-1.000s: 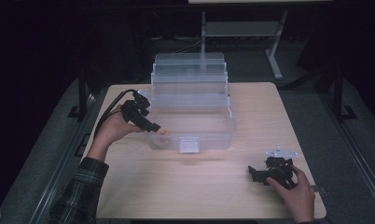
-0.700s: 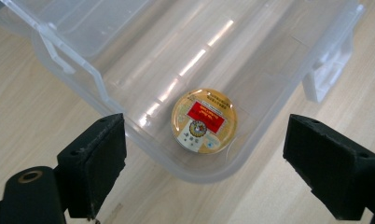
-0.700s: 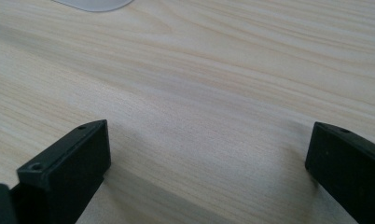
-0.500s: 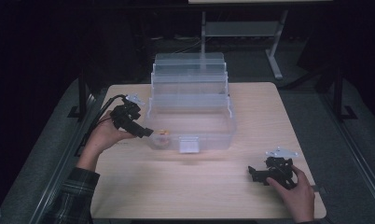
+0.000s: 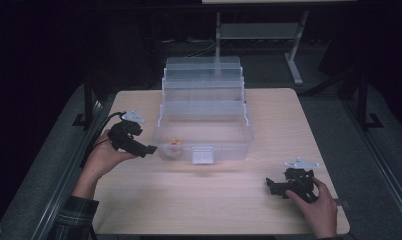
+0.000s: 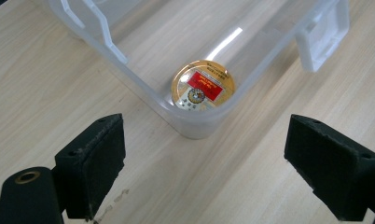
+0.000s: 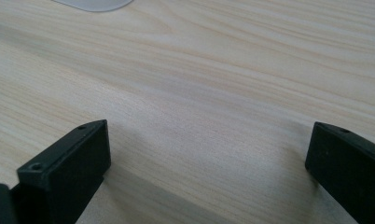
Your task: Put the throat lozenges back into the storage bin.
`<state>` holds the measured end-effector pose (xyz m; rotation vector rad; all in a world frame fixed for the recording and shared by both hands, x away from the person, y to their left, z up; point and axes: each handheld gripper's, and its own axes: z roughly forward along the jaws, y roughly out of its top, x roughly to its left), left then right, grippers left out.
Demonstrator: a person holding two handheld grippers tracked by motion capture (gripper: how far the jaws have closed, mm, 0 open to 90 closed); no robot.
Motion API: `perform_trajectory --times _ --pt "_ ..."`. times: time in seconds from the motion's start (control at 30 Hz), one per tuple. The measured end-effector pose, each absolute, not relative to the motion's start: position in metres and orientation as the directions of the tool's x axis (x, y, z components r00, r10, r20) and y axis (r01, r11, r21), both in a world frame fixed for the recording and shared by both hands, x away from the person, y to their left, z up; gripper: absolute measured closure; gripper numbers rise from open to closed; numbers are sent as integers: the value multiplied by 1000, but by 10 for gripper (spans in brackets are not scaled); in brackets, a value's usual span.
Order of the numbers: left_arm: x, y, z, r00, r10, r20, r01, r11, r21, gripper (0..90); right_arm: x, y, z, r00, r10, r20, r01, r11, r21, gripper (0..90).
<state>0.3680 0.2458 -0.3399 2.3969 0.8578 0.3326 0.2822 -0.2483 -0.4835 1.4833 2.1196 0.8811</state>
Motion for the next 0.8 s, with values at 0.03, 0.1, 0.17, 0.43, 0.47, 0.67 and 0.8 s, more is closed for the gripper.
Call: perform_trajectory --times 0.03,0.1,0.17,0.43,0.47,0.67,0.8 --pt "366 247 -340 764 644 45 500 -634 590 118 282 -248 -483 -353 935 27 679 236 695 0" --pt "360 249 -342 758 650 43 501 -624 599 119 282 -248 -483 -353 935 30 681 235 693 0" --pt "357 251 -344 752 658 41 503 -613 609 119 282 -248 -483 -355 935 29 679 236 695 0" --pt "345 257 -353 747 663 37 504 -602 620 123 282 -248 -483 -353 935 28 679 235 695 0" --pt "341 258 -357 747 664 39 503 -602 620 123 282 -248 -483 -353 935 28 679 236 695 0" --pt "330 263 -368 743 668 43 499 -595 630 125 282 -248 -483 -353 935 29 679 235 695 0" --pt "325 266 -373 740 671 49 497 -594 632 125 282 -248 -483 -353 935 29 679 235 695 0"
